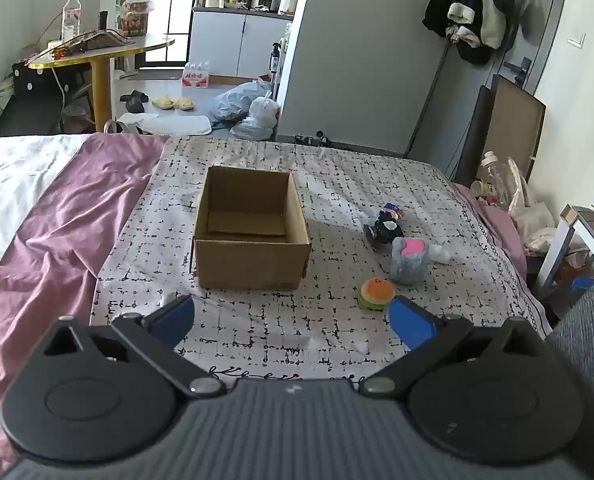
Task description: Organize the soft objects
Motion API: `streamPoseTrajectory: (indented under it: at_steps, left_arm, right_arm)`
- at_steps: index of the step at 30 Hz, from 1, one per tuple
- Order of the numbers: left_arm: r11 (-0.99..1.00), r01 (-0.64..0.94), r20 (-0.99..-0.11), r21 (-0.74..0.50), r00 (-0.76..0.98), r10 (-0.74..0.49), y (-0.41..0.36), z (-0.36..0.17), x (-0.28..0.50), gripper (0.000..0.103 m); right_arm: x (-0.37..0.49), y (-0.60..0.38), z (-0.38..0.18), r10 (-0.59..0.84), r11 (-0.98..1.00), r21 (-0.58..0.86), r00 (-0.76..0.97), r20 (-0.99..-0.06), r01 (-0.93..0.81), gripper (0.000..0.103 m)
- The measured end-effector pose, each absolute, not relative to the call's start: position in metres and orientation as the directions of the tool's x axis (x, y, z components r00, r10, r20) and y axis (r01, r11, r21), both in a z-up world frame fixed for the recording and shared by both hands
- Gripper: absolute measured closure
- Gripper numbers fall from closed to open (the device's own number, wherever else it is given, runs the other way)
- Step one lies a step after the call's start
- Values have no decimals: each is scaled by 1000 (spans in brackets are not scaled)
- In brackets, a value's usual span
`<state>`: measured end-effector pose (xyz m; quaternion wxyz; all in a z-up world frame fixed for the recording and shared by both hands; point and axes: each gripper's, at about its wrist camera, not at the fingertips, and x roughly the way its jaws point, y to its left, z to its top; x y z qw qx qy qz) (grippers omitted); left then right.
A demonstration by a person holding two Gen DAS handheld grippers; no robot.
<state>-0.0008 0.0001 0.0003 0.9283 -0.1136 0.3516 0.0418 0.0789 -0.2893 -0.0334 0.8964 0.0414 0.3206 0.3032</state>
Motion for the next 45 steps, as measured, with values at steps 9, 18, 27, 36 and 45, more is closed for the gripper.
streamPoseTrajectory:
  at_steps: [9,18,27,36,45]
  left_arm:
    - [972,-156,-666,-178,746,-2,-2,6,0,0]
    - [969,-158,-662,-192,749,-9,2,3,-4,0]
    - [966,-160,-660,-202,751,-14,4,5,-2,0]
    - [963,-169,-659,-209,752,-11,6,4,-2,0]
    - [960,-178,-658,-214,753,-7,9,4,-3,0]
  right_arm:
    - [75,-289,-29,565,815,230,642,-519,-532,0]
    - [76,-292,-30,542,829,211,652,-529,-518,0]
    - [76,-297,-28,531,838,208,663,-529,-505,0]
    - [79,-301,-29,514,849,208,673,-532,-485,0]
    - [77,-299,-29,520,846,210,673,-525,-490,0]
